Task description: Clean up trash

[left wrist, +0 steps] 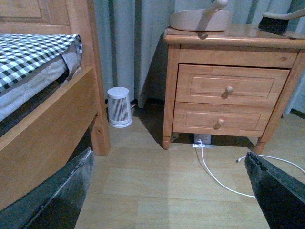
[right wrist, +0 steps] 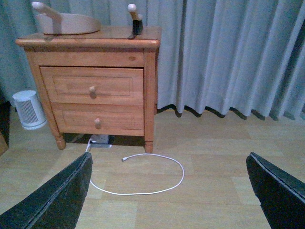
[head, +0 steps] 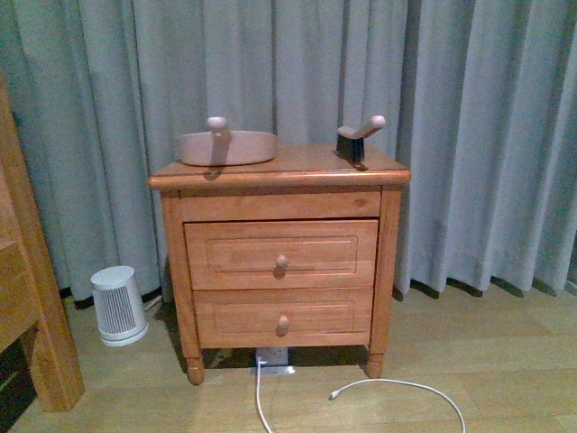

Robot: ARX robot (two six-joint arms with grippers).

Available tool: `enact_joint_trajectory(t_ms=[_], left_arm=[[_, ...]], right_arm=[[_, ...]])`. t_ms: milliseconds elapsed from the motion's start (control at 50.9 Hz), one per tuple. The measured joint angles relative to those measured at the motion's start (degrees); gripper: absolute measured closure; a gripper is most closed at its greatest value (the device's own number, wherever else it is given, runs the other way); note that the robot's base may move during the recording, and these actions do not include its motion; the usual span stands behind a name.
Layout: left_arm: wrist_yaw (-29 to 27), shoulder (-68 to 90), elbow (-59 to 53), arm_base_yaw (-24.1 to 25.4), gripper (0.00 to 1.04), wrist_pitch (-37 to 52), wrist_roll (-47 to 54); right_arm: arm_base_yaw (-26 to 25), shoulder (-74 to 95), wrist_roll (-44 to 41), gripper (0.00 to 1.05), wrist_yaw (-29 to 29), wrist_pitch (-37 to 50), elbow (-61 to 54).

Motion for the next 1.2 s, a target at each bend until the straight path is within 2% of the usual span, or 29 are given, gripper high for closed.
enact_joint_trajectory(t_ms=[1199], left_arm=[[0.0, 0.0, 0.0, 0.0, 0.08, 0.0, 0.0]], right_arm=[[0.0, 0.0, 0.0, 0.07, 0.0, 0.0, 0.0]])
